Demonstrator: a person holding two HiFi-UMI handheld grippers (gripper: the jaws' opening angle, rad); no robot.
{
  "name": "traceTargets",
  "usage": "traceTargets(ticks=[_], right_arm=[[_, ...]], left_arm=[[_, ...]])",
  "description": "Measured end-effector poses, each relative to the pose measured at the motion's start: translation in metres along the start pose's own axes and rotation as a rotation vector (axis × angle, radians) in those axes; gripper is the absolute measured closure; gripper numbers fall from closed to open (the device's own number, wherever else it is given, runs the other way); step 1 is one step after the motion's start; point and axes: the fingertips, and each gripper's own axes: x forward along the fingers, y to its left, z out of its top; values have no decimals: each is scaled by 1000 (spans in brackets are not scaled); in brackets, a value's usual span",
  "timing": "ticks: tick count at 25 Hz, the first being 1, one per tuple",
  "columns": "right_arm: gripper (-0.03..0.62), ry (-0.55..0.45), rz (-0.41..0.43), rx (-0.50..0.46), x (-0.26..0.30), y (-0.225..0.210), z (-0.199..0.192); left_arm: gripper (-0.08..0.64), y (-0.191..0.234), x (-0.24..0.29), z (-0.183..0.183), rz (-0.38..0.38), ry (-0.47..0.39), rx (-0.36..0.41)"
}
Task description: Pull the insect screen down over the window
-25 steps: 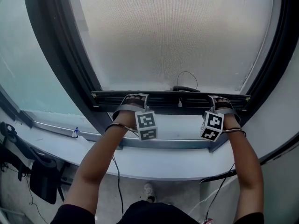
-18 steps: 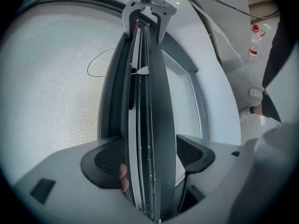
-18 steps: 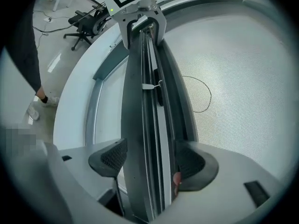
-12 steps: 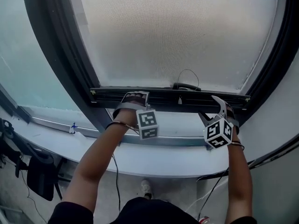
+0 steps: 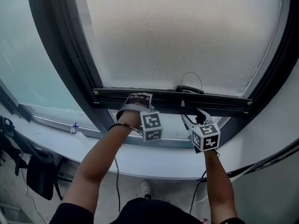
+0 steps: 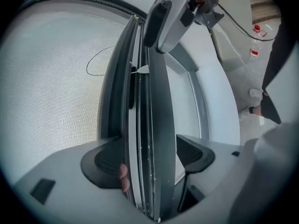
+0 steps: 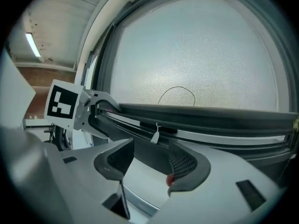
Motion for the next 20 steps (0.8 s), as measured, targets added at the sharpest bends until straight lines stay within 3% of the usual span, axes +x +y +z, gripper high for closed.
traceTargets(ticks=[4,13,20], right_arm=[[437,-12,-52,68,16,-10,5],[464,51,-69,97,43,-9,1],[532,82,-96,93,48,-11,2]], left_arm=[[202,1,0,1,-3,-11,-6],[202,0,0,1,-15,-8,-1],[202,0,0,1,-14,-7,-3]])
